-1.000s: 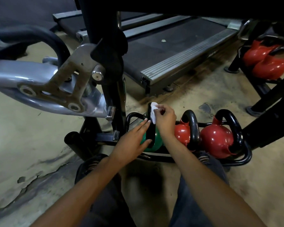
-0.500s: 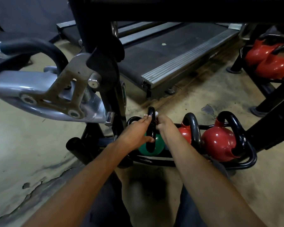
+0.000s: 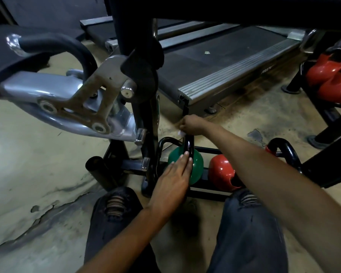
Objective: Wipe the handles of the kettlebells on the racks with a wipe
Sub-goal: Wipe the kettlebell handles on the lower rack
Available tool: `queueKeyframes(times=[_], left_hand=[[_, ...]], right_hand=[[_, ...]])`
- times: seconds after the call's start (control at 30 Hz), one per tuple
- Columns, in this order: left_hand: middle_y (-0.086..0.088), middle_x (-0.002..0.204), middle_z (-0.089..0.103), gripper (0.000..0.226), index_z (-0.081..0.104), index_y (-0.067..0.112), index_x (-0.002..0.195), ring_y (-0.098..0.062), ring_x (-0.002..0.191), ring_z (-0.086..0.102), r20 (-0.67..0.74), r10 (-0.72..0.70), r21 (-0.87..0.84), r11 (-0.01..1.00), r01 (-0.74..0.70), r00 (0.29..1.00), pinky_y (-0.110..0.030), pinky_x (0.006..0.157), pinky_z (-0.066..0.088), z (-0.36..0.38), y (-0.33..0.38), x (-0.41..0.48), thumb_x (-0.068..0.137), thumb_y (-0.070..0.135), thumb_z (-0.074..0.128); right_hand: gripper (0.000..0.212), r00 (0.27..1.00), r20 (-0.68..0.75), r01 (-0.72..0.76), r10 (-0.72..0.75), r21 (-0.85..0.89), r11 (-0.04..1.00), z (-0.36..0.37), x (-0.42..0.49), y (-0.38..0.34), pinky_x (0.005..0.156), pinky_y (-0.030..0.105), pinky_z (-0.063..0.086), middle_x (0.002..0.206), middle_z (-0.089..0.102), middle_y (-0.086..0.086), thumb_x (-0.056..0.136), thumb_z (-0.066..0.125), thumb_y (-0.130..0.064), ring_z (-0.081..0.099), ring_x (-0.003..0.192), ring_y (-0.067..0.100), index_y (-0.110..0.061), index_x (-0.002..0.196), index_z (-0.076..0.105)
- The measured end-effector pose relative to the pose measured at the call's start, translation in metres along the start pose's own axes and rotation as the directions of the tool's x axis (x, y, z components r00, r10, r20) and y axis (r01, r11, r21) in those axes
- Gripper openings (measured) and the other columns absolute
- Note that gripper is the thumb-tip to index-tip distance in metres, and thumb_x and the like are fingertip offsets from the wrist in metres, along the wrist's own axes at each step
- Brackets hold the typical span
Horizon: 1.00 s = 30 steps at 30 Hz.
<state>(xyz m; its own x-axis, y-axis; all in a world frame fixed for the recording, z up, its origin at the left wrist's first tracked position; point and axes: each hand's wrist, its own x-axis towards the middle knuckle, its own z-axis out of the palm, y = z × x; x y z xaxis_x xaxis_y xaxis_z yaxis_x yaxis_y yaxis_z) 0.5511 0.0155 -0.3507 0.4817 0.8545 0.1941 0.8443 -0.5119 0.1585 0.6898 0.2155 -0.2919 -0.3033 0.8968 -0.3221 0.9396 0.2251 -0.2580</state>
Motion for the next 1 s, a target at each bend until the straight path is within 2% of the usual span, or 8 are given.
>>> queueKeyframes(times=[0.13,0.2,0.3,0.37,0.43,0.53,0.8,1.0], left_hand=[[-0.018,0.158,0.034,0.080,0.045,0.005,0.148,-0.027,0.142,0.042,-0.004,0.040,0.005,0.999,-0.040,0.999,-0.035,0.116,0.025,-0.001,0.002,-0.009,0.076,0.015,0.078],[-0.018,0.160,0.030,0.076,0.042,0.005,0.150,-0.027,0.144,0.039,0.007,0.057,-0.006,0.998,-0.057,0.998,-0.036,0.117,0.023,-0.002,0.004,-0.015,0.081,0.016,0.074],[-0.016,0.165,0.019,0.076,0.029,0.007,0.156,-0.026,0.150,0.028,0.048,0.069,-0.058,0.996,-0.066,0.996,-0.039,0.122,0.025,-0.002,0.005,-0.028,0.090,0.016,0.067],[-0.014,0.164,0.023,0.076,0.032,0.008,0.155,-0.025,0.148,0.030,0.055,0.063,-0.084,0.995,-0.058,0.996,-0.037,0.121,0.028,-0.002,0.003,-0.039,0.088,0.012,0.068],[-0.010,0.165,0.020,0.073,0.031,0.011,0.156,-0.023,0.149,0.028,0.081,0.060,-0.123,0.991,-0.050,0.995,-0.033,0.123,0.020,0.000,-0.001,-0.051,0.091,0.014,0.063],[-0.005,0.167,0.016,0.069,0.030,0.014,0.156,-0.021,0.148,0.028,0.089,0.050,-0.170,0.985,-0.034,0.995,-0.025,0.122,0.010,0.004,-0.010,-0.059,0.094,0.023,0.058],[-0.001,0.165,0.019,0.069,0.027,0.016,0.157,-0.017,0.148,0.029,0.078,0.122,-0.232,0.968,-0.101,0.990,-0.025,0.121,0.018,0.006,-0.020,-0.052,0.096,0.025,0.058],[0.000,0.158,0.038,0.049,0.046,0.015,0.149,-0.011,0.142,0.040,-0.073,-0.160,-0.484,0.869,0.105,0.984,-0.034,0.118,0.035,0.000,-0.049,-0.034,0.100,0.012,0.052]], right_hand=[[0.027,0.940,0.339,0.219,-0.023,-0.553,0.804,0.008,-0.026,-0.045,0.090,0.038,0.056,0.108,0.070,0.005,0.094,0.050,-0.027,0.068,0.101,0.028,-0.015,0.104,0.072],[0.027,0.910,0.414,0.263,0.014,-0.604,0.752,0.012,-0.037,-0.060,0.089,0.034,0.052,0.114,0.070,0.001,0.096,0.048,-0.026,0.066,0.104,0.024,-0.017,0.109,0.071],[0.014,0.895,0.439,0.344,-0.079,-0.567,0.749,0.012,-0.056,-0.071,0.057,0.027,0.037,0.090,0.064,0.001,0.095,0.050,-0.017,0.059,0.081,0.021,-0.011,0.091,0.062],[0.013,0.887,0.407,0.431,-0.216,-0.569,0.700,0.018,-0.079,-0.073,0.063,0.026,0.035,0.077,0.049,-0.003,0.093,0.054,-0.013,0.049,0.075,0.018,-0.018,0.081,0.053],[0.012,0.885,0.342,0.463,-0.315,-0.591,0.661,0.022,-0.096,-0.069,0.092,0.035,0.041,0.073,0.043,-0.004,0.091,0.057,-0.014,0.053,0.082,0.021,-0.020,0.082,0.052],[0.010,0.917,0.217,0.396,-0.335,-0.598,0.697,0.024,-0.100,-0.056,0.115,0.051,0.032,0.084,0.064,0.003,0.089,0.057,-0.017,0.063,0.096,0.028,-0.016,0.090,0.066],[0.009,0.779,-0.134,0.437,-0.612,-0.584,0.684,0.047,-0.130,-0.024,0.087,0.035,0.042,0.096,0.057,-0.005,0.089,0.066,-0.028,0.048,0.093,0.018,-0.024,0.095,0.070],[0.024,0.726,-0.229,0.428,-0.648,-0.587,0.687,0.111,-0.169,-0.022,0.081,0.035,0.049,0.110,0.056,0.006,0.093,0.053,-0.010,0.051,0.095,0.021,-0.010,0.115,0.064]])
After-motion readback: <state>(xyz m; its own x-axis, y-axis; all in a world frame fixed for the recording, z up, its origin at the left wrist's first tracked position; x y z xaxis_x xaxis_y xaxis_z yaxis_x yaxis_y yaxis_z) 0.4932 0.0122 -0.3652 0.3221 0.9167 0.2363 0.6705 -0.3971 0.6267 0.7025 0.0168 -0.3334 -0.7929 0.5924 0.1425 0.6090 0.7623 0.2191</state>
